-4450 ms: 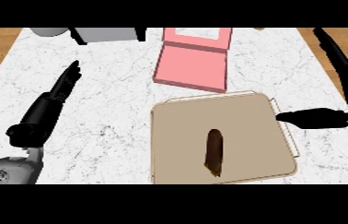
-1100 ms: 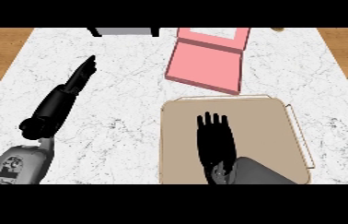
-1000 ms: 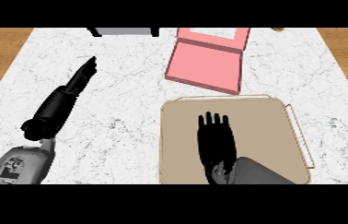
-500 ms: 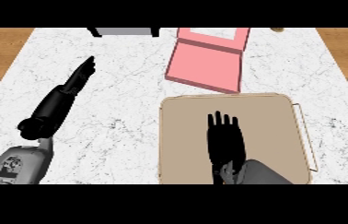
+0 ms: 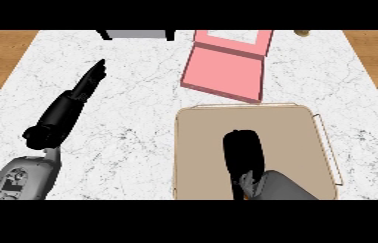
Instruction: Pick the sweet potato from the tray and place it in the cardboard box
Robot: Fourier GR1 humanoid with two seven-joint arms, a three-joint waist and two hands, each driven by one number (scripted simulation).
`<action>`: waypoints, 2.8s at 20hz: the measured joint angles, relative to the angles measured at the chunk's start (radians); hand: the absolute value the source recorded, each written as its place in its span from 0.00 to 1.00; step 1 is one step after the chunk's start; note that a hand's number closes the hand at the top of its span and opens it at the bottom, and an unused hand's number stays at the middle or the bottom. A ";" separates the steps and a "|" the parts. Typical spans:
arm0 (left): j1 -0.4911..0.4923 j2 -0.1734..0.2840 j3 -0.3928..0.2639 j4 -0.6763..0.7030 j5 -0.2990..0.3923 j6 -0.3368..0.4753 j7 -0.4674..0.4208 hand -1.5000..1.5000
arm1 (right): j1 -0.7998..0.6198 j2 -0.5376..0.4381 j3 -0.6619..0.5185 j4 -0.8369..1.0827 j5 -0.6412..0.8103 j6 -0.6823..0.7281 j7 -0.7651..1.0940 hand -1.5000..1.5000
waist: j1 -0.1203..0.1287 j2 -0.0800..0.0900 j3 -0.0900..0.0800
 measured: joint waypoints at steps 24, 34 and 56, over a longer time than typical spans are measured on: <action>-0.025 -0.039 -0.001 0.007 -0.032 -0.026 -0.001 0.50 | -0.417 0.276 0.037 0.064 0.020 -0.366 -0.691 1.00 | 0.036 0.019 0.008; -0.003 -0.035 0.023 0.023 -0.040 -0.029 -0.028 0.50 | -0.534 0.278 -0.270 0.122 -0.056 -0.526 -0.552 1.00 | 0.013 0.015 0.008; -0.032 -0.052 0.036 0.042 -0.064 -0.049 -0.037 0.50 | -0.821 0.081 -0.603 0.913 -0.085 -0.319 -0.888 1.00 | 0.029 0.026 0.007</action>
